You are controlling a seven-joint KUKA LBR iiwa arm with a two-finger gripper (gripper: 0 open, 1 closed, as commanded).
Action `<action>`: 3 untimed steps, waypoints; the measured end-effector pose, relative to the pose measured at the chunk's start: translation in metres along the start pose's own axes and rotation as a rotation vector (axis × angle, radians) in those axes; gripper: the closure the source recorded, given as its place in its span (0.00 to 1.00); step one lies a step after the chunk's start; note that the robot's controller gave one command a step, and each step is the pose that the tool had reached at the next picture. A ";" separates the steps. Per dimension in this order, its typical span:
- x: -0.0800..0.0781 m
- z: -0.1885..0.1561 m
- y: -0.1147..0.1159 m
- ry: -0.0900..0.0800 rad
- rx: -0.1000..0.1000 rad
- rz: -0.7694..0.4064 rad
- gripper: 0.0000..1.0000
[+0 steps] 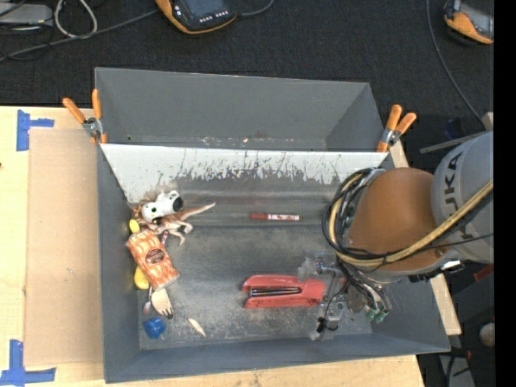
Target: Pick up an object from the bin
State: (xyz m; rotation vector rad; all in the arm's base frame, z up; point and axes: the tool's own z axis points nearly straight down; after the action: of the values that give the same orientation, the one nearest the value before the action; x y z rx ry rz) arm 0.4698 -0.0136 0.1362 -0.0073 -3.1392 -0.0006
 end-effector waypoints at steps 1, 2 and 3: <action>-0.068 0.059 0.036 -0.005 -0.001 -0.035 0.00; -0.047 0.066 0.011 -0.006 0.000 0.130 1.00; -0.047 0.066 0.011 -0.006 0.000 0.129 1.00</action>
Offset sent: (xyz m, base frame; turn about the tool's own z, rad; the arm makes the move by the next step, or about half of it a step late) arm 0.0471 0.0097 -0.0662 0.1313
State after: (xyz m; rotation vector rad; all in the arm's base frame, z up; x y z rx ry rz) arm 0.5167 -0.0031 0.0698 -0.2106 -3.1379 0.0002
